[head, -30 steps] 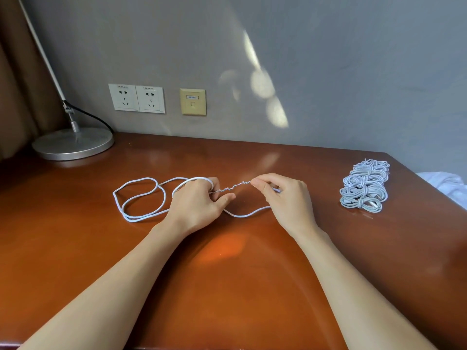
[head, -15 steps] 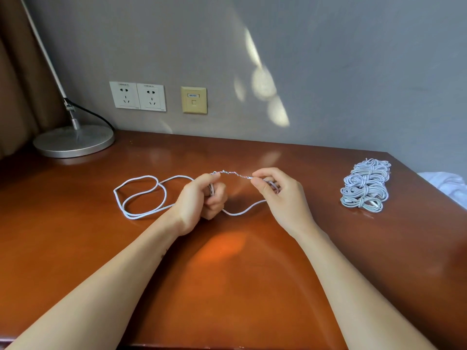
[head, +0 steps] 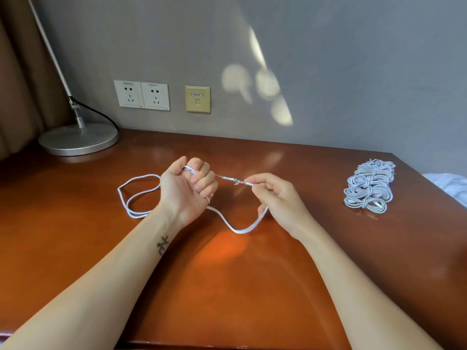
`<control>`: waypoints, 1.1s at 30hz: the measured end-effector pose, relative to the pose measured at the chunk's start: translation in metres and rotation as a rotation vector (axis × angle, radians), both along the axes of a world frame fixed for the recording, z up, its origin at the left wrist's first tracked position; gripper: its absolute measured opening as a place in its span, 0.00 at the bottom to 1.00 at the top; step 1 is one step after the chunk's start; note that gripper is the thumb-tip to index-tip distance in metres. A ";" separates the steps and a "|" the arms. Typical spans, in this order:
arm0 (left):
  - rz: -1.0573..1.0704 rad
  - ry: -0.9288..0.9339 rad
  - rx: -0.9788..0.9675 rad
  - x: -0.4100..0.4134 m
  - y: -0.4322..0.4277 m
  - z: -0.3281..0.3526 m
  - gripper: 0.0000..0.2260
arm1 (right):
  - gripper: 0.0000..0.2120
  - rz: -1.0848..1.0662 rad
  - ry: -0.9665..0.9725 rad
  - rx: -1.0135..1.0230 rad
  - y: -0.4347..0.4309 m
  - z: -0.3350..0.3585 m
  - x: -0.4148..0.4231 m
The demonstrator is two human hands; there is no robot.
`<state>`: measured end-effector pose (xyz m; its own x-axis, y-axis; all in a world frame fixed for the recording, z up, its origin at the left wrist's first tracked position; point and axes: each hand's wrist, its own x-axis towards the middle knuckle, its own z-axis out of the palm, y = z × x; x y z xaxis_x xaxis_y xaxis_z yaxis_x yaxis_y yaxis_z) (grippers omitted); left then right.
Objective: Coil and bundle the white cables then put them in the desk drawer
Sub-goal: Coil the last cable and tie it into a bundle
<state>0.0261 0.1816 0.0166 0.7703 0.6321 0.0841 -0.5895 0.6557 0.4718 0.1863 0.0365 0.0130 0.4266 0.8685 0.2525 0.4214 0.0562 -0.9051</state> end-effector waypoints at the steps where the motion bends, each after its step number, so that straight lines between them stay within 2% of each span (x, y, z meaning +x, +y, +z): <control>1: 0.001 -0.017 -0.038 0.000 0.000 0.001 0.20 | 0.10 0.021 -0.011 -0.036 -0.001 0.000 -0.001; 4: 0.021 -0.048 -0.104 -0.001 0.002 0.001 0.21 | 0.09 0.057 -0.049 -0.093 -0.002 -0.001 -0.005; 8: 0.063 -0.068 -0.205 0.001 0.006 0.001 0.15 | 0.10 0.068 -0.129 -0.111 -0.003 -0.001 -0.008; 11: 0.130 0.002 -0.176 0.003 0.009 0.002 0.16 | 0.10 0.090 -0.184 -0.135 -0.003 -0.002 -0.007; 16: 0.302 0.220 0.032 0.014 0.008 -0.001 0.17 | 0.09 0.158 -0.204 -0.199 -0.002 -0.002 -0.011; 23: 0.378 0.384 0.356 0.013 0.006 -0.004 0.22 | 0.10 0.184 -0.128 -0.193 -0.003 0.002 -0.014; 27: 0.546 0.620 0.663 0.013 0.010 -0.013 0.18 | 0.14 0.207 -0.079 -0.108 -0.003 0.004 -0.017; 30: 0.697 0.795 1.015 0.008 0.008 -0.013 0.17 | 0.14 0.177 0.041 -0.024 -0.002 0.006 -0.014; 33: 0.678 0.863 1.250 0.005 0.004 -0.013 0.18 | 0.15 0.143 0.107 -0.015 -0.002 0.008 -0.012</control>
